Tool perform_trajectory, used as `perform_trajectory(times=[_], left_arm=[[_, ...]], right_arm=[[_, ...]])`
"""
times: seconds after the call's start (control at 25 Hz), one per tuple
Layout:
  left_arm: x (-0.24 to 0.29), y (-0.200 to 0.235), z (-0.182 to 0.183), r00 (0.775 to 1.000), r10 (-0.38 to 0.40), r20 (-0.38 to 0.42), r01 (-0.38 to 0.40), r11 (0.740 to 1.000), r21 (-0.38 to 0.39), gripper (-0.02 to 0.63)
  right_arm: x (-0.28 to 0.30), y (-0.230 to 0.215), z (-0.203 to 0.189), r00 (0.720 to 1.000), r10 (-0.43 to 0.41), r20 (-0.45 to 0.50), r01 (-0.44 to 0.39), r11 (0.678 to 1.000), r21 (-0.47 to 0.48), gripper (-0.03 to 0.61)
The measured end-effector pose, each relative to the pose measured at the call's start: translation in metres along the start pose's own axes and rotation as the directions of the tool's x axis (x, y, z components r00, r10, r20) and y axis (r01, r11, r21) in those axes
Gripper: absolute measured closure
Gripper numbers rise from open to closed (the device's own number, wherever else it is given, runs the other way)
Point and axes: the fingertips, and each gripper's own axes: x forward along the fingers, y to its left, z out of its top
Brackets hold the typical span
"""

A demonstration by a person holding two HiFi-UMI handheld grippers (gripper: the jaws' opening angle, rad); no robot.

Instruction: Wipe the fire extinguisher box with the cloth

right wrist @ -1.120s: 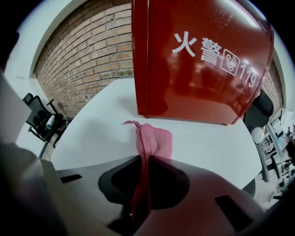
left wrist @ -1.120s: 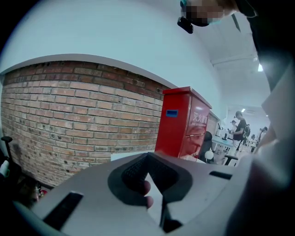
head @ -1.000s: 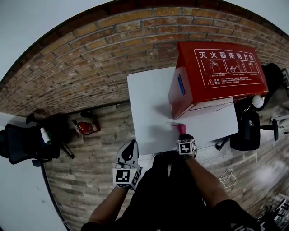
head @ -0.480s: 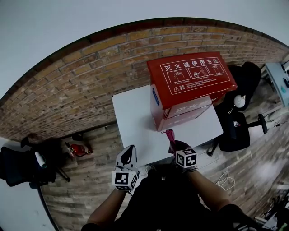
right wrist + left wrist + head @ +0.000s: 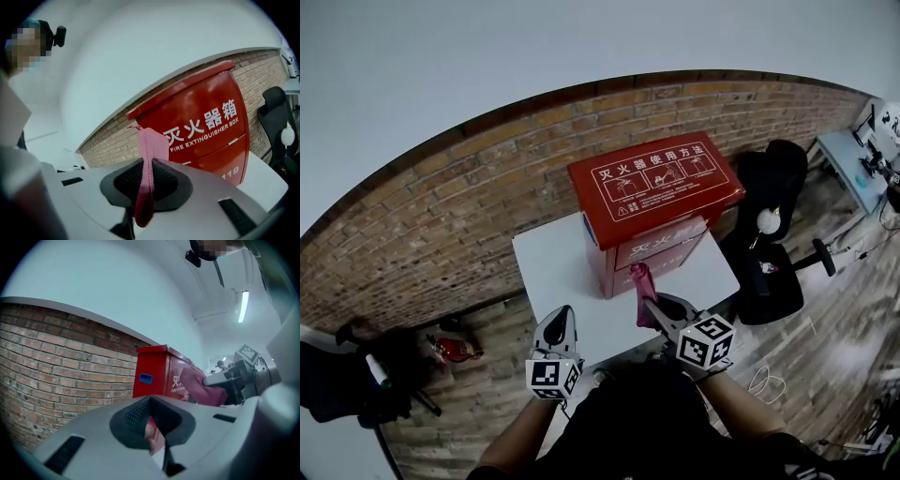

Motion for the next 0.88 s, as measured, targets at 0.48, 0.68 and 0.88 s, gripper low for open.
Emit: perform_trajectory(times=[0.48, 0.68, 0.88], left_arm=[[0.009, -0.041, 0.093, 0.989, -0.107, 0.106, 0.108, 0.994, -0.004, 0.589], [0.013, -0.059, 0.129, 0.980, -0.124, 0.157, 0.121, 0.992, 0.025, 0.589], [0.033, -0.064, 0.135, 0.985, -0.073, 0.158, 0.064, 0.996, 0.059, 0.589]], right_arm=[[-0.050, 0.019, 0.080, 0.982, 0.043, 0.184, -0.040, 0.999, -0.017, 0.517], [-0.069, 0.010, 0.112, 0.977, 0.060, 0.205, -0.050, 0.997, -0.055, 0.517], [-0.087, -0.015, 0.162, 0.971, 0.092, 0.223, -0.079, 0.995, -0.066, 0.517]])
